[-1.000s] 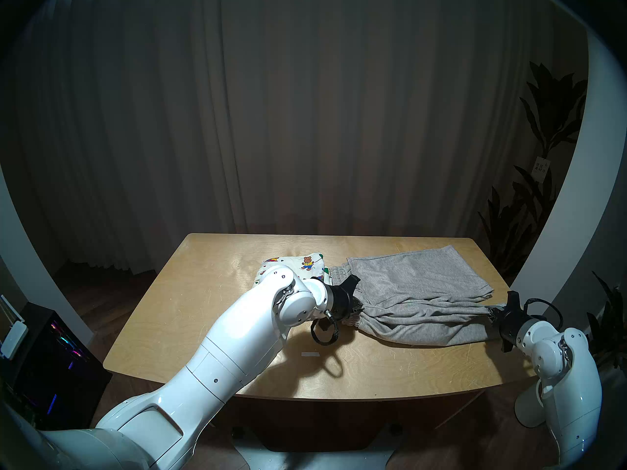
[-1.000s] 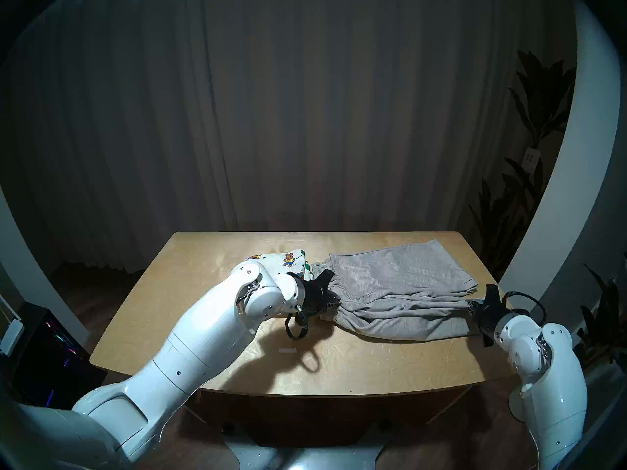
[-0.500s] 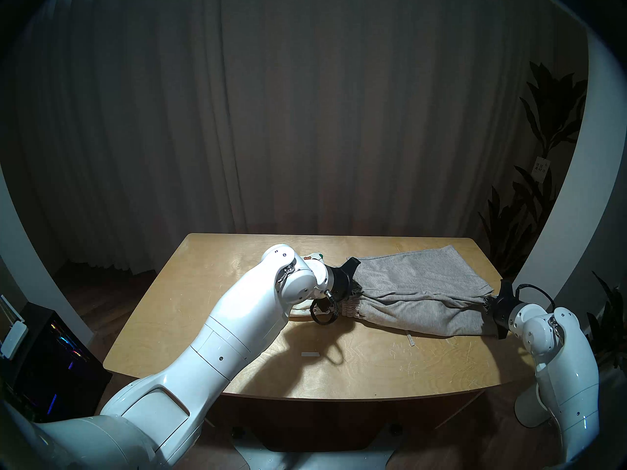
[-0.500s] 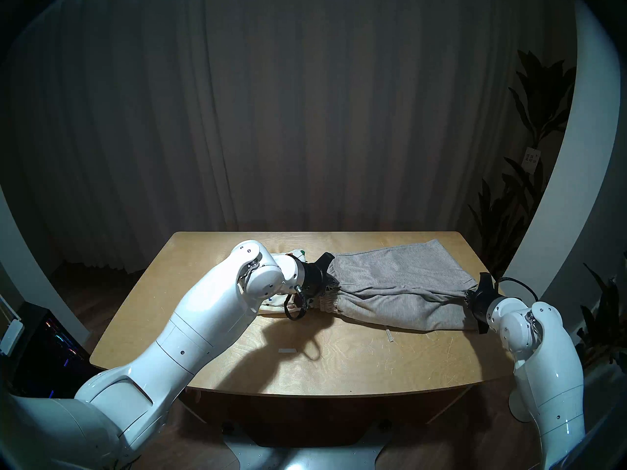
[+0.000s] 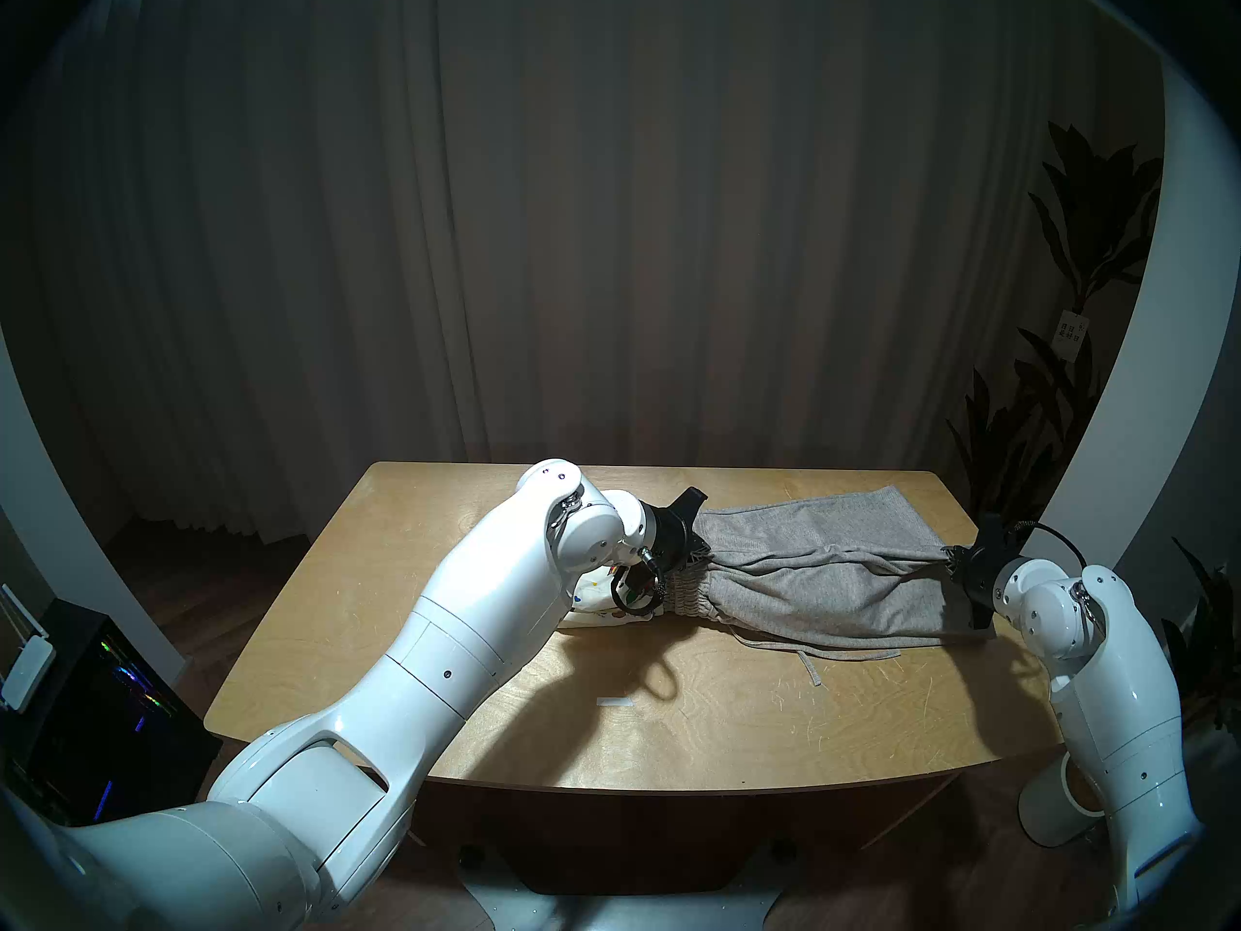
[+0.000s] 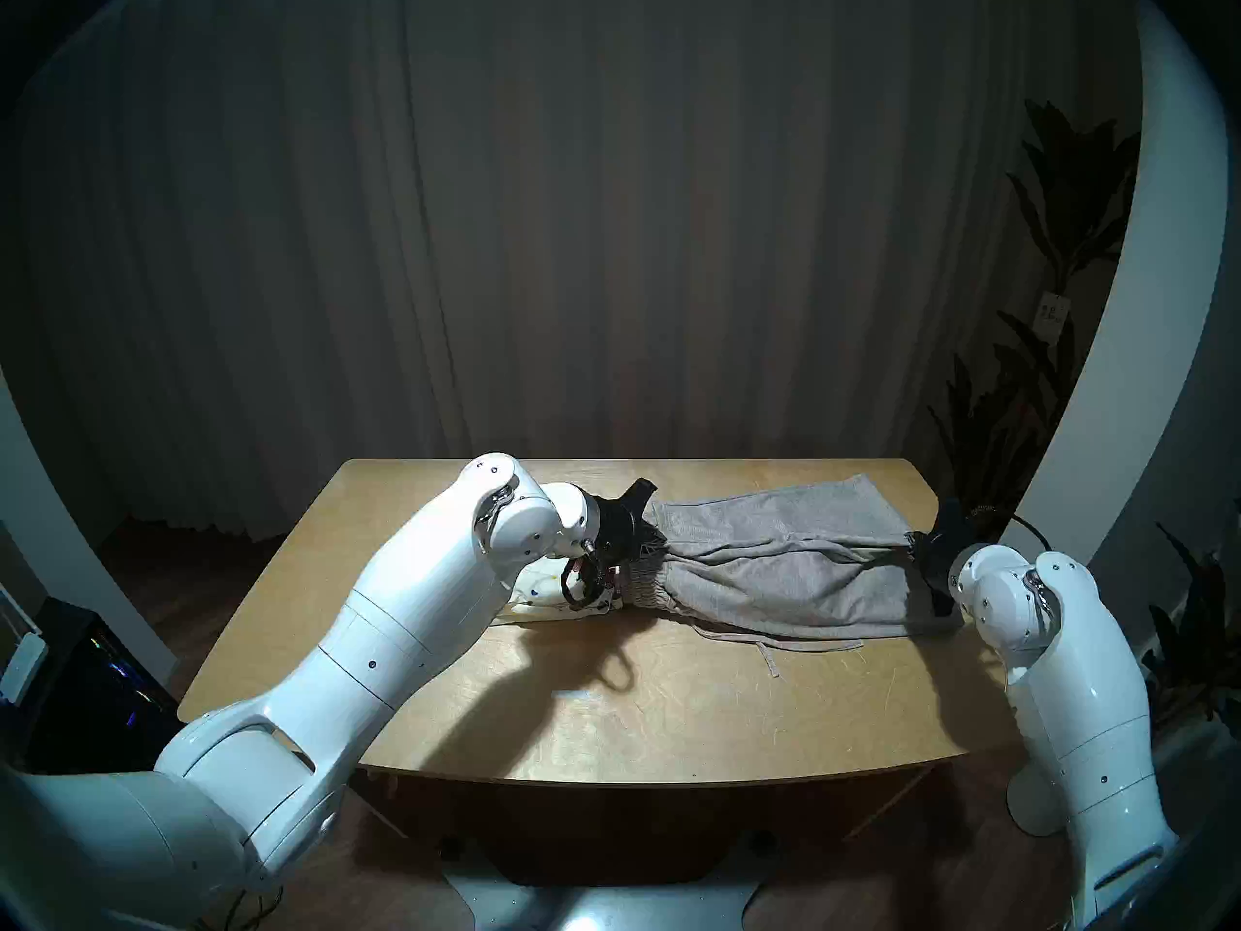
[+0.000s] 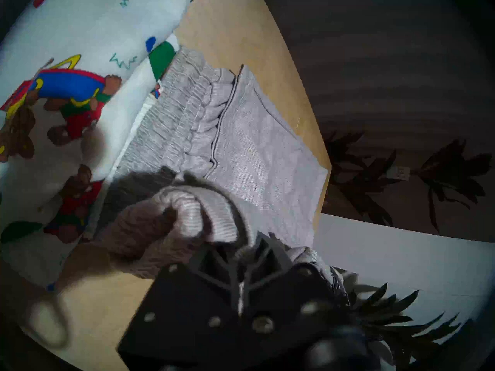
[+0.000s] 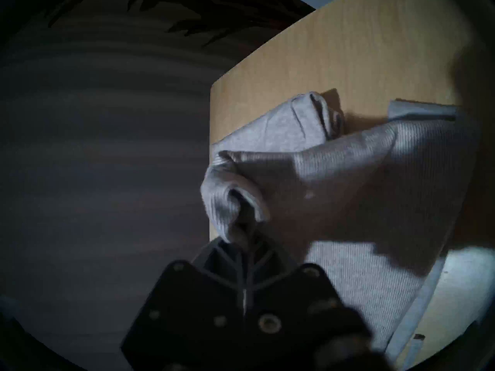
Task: Fold pants twice and stack them
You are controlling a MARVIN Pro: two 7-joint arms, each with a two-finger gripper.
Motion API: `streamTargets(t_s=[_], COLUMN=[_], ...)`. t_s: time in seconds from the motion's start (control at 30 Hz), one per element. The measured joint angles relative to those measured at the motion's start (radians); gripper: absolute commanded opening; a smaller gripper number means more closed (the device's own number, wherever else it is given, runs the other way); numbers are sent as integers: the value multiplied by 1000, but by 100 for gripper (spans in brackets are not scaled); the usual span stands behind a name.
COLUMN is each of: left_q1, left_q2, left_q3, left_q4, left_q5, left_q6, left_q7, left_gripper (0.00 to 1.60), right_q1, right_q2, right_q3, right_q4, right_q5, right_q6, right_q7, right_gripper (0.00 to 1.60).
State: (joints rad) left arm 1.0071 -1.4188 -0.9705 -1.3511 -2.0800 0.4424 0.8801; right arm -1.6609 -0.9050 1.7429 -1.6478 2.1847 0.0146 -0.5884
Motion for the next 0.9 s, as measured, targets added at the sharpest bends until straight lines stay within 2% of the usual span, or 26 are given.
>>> streamTargets(t_s=[0.4, 0.9], left_q1=[-54, -150], left_q2=[-14, -45], left_q3=[1, 43], left_q4=[111, 256], left_q5=[42, 128], left_q6=[58, 110], left_q7=[-55, -99], left_gripper=[0, 0], right_q1=[128, 262], right_q2=[11, -16], right_q3=[-109, -191], right_q4=[97, 193], right_q5=[-2, -35], right_q6=[-34, -59], right_q7=[25, 46], right_gripper=[0, 0])
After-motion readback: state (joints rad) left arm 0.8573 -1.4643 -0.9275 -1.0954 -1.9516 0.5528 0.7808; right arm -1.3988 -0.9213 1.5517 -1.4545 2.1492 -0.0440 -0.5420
